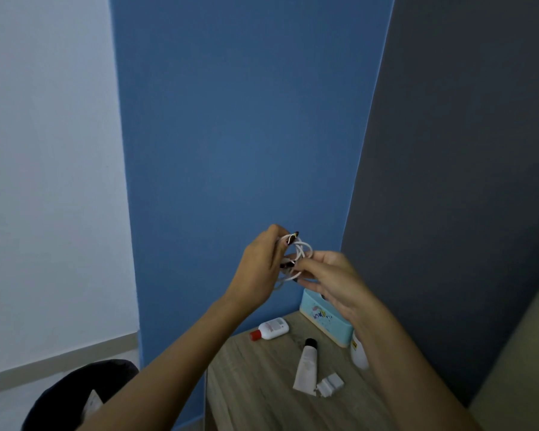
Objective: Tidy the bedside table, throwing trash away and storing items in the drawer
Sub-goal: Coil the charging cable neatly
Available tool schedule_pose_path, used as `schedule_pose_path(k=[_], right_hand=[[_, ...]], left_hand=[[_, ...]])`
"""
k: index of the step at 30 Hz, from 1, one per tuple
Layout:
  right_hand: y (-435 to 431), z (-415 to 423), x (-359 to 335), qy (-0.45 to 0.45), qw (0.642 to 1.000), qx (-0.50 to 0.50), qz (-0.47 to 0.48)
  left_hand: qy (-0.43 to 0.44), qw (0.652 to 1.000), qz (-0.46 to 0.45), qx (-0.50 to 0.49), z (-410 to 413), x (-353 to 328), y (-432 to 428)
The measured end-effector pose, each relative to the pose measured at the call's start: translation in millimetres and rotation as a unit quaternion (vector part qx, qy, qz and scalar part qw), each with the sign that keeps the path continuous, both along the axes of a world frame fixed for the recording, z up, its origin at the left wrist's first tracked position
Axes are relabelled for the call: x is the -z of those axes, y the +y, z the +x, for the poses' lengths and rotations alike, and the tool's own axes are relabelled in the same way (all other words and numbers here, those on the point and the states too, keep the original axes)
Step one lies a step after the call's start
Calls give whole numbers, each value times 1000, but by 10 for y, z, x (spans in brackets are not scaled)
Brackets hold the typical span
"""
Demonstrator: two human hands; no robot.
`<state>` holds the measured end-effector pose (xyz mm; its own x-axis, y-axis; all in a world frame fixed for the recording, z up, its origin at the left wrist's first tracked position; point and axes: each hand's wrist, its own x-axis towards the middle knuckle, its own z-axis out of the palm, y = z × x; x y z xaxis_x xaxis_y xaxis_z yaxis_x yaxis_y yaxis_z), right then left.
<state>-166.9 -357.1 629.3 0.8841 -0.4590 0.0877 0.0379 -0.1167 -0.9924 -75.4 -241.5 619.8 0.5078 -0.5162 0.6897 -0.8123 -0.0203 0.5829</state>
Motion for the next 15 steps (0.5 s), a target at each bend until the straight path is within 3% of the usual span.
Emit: schedule_pose_path(k=[5, 8, 11, 13, 15], right_hand=[[22, -15, -12, -24, 999, -12, 26], [55, 1, 15, -43, 988, -38, 142], [81, -4, 58, -79, 951, -103, 279], [101, -26, 63, -89, 945, -159, 270], [112, -20, 73, -79, 962, -162, 207]], left_hand=[[-31, 998, 20, -47, 91, 118, -1], [-40, 997, 29, -50, 81, 123, -19], [-10, 998, 35, -42, 68, 78, -36], [32, 999, 28, -30, 97, 34, -28], [71, 997, 34, -20, 128, -4, -20]])
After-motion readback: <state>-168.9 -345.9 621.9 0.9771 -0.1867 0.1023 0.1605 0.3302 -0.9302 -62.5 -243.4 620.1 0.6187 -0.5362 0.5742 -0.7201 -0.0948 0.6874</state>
